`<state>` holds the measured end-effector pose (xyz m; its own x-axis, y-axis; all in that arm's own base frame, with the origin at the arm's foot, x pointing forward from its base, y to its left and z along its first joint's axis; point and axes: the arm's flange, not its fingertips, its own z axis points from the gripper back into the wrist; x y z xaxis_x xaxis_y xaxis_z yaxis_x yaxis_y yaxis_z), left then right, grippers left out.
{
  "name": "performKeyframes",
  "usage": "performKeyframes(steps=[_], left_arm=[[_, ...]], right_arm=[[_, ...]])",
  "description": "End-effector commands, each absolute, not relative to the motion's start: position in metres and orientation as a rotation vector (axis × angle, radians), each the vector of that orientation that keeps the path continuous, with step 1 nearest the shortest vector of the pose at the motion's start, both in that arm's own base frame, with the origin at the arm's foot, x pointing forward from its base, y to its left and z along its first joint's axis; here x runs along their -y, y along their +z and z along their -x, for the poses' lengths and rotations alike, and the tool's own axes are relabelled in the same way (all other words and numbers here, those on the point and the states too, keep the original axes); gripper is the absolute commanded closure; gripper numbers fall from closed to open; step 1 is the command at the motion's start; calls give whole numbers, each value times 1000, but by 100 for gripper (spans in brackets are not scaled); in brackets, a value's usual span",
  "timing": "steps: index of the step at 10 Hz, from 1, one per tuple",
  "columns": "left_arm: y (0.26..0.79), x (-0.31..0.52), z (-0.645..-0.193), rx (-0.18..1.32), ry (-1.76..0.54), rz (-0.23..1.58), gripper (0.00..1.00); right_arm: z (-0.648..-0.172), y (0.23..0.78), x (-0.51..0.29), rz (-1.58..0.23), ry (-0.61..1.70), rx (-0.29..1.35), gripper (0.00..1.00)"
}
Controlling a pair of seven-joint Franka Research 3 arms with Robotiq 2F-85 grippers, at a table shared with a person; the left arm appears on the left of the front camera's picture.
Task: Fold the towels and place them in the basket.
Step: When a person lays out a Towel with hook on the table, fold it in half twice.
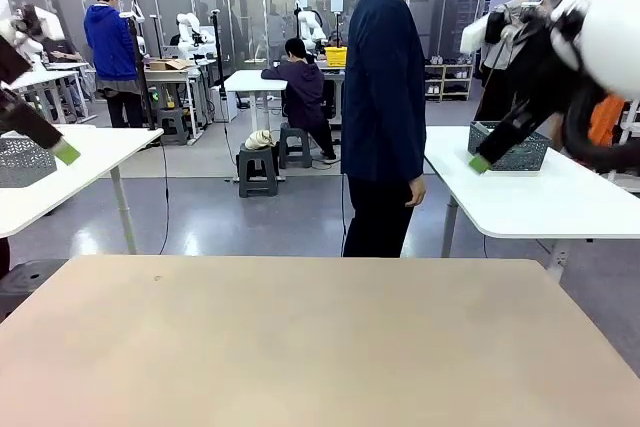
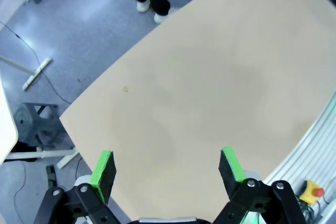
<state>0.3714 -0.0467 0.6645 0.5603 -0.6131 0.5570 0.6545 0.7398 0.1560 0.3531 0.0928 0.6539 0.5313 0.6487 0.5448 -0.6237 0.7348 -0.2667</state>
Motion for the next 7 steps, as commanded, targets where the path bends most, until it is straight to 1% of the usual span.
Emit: performKeyframes(steps=[1, 4, 7], left_arm=[[693, 36, -384, 599, -807, 114, 0], [738, 25, -368, 622, -790, 70, 0], [768, 19, -351, 633, -782, 41, 0]], right_arm=[[-353, 685, -77, 66, 763, 655, 0], [-329, 727, -57, 83, 729, 671, 0], [-303, 757, -52, 66, 705, 680, 0]])
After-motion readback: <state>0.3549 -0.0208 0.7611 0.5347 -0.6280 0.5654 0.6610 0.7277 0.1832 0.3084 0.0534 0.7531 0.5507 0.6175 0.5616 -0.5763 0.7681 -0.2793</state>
